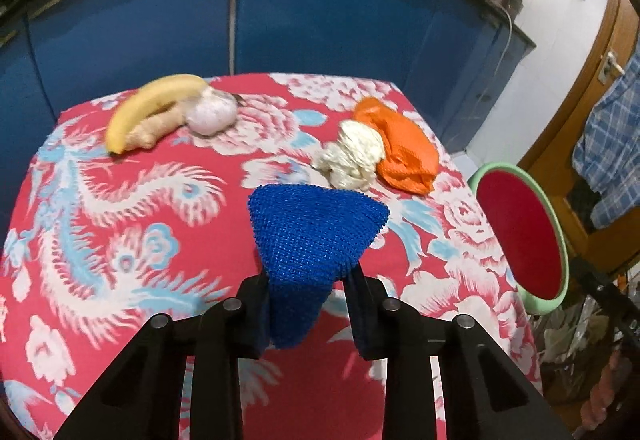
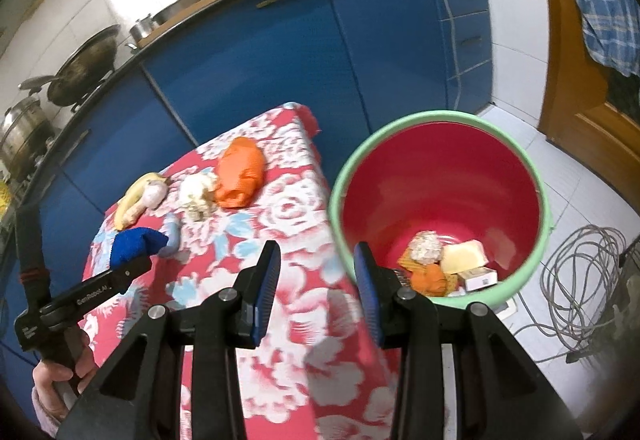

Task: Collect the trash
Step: 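Grasp the light blue plastic piece with the right tool while the left tool holds the cloth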

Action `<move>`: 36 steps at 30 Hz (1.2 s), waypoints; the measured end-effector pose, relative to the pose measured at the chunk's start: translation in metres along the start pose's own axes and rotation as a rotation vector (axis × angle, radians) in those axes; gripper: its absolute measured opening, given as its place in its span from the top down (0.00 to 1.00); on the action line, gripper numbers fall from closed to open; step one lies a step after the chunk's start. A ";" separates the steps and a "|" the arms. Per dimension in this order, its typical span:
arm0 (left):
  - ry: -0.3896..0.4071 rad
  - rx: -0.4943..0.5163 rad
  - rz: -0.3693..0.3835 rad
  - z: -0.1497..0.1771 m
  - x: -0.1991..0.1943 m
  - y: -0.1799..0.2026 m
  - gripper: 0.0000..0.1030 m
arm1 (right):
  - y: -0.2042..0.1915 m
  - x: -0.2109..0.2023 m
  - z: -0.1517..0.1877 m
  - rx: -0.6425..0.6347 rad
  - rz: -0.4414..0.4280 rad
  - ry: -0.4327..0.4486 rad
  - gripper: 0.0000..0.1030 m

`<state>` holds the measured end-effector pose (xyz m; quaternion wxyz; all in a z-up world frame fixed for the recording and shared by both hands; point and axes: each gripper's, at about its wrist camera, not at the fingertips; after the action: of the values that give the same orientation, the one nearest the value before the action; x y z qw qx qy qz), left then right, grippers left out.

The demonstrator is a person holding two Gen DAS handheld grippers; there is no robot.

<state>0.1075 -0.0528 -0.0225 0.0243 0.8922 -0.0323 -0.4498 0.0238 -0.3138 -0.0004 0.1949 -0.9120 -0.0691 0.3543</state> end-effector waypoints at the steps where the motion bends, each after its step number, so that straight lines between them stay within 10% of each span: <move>1: 0.004 -0.007 -0.001 0.000 -0.004 -0.005 0.70 | -0.004 0.001 0.000 -0.007 -0.007 -0.002 0.61; 36: -0.009 -0.220 -0.041 0.011 0.002 -0.113 0.70 | -0.163 0.158 0.018 -0.296 -0.074 -0.273 0.61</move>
<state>0.1041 0.0591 -0.0388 0.1126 0.8826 0.0355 -0.4550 0.1310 -0.1176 -0.0446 0.0605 -0.8710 -0.1799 0.4531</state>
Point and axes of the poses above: each gripper's, at about its wrist camera, not at the fingertips, and x roughly the way its jaws point, y to its right, z to its underside, and after that the axes turned 7 degrees about -z, right-handed
